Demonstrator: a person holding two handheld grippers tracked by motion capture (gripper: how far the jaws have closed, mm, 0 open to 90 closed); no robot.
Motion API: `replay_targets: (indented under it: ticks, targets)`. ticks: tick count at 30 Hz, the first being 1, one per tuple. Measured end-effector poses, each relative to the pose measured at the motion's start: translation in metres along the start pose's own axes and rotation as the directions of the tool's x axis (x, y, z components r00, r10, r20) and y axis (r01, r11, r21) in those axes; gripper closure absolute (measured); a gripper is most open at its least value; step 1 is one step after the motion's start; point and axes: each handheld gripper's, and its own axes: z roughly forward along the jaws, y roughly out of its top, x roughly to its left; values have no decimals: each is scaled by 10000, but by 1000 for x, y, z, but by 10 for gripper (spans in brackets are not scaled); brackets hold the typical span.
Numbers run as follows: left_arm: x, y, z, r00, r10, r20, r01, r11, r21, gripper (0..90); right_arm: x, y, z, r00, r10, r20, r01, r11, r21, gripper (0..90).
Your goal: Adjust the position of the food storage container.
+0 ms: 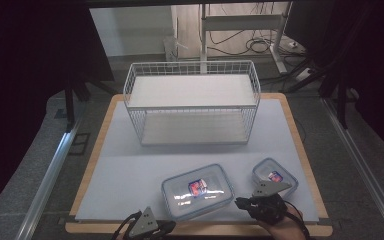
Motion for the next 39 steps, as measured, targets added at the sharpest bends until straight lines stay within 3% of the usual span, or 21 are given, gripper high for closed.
replay_targets:
  ticks: [3,5,14,20,28,30,39]
  targets:
    - [1,2,2,9999,-48,-120,49,10000,65,898,1,0,2,10000,-57,-55,57,10000,48,866]
    - [2,3,4,9999,-110,41,110,9999,94,899,2,0,3,9998,-82,-195,84,9999,79,874]
    - [9,8,8,9994,-244,-262,250,9994,245,899,9,4,15,9970,-116,-763,134,9996,229,878]
    - [22,14,10,9982,-210,-557,232,9990,388,899,13,8,24,9974,-153,-702,176,9993,326,878]
    - [38,21,15,9982,-185,-578,214,9985,503,898,11,11,31,9980,16,-628,-3,9998,203,878]
    - [46,22,16,9983,-336,-470,360,9981,498,897,11,12,34,9977,74,-669,-64,9999,142,879]
    - [64,30,22,9978,-197,-632,244,9969,745,893,11,16,40,9989,-82,-461,91,9998,193,876]
